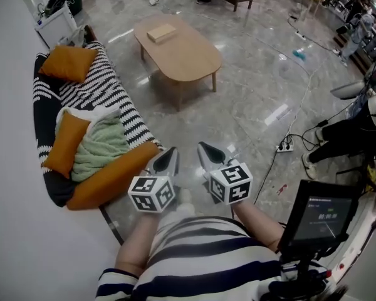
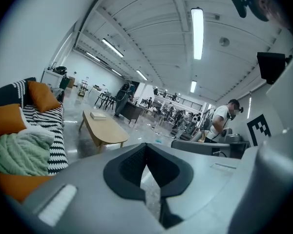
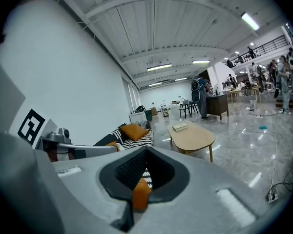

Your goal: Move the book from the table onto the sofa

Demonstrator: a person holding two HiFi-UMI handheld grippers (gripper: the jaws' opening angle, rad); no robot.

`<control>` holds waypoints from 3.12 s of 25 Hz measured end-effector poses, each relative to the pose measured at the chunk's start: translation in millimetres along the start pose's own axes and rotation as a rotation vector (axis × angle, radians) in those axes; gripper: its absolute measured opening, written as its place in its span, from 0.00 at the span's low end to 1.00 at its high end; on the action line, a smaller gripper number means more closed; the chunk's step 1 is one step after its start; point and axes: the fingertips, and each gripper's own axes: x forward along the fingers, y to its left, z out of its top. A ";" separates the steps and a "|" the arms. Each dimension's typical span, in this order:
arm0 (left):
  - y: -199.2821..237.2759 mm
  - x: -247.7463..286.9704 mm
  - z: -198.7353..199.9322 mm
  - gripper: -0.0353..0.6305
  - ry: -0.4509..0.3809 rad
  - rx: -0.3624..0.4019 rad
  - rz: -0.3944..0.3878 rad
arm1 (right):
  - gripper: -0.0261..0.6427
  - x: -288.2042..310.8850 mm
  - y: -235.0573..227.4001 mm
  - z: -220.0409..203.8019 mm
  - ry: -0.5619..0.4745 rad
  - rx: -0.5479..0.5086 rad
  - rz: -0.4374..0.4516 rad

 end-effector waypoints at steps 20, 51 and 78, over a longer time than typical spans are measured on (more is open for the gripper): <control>77.2 62.5 43.2 0.06 0.030 -0.012 -0.018 | 0.04 106.4 -23.3 30.3 0.025 0.029 -0.020; 76.7 289.3 97.1 0.06 0.024 -0.019 0.080 | 0.04 214.7 -216.9 110.5 0.045 0.010 0.064; 155.4 404.6 140.0 0.06 0.088 -0.074 0.100 | 0.04 335.5 -279.2 146.9 0.127 0.008 0.081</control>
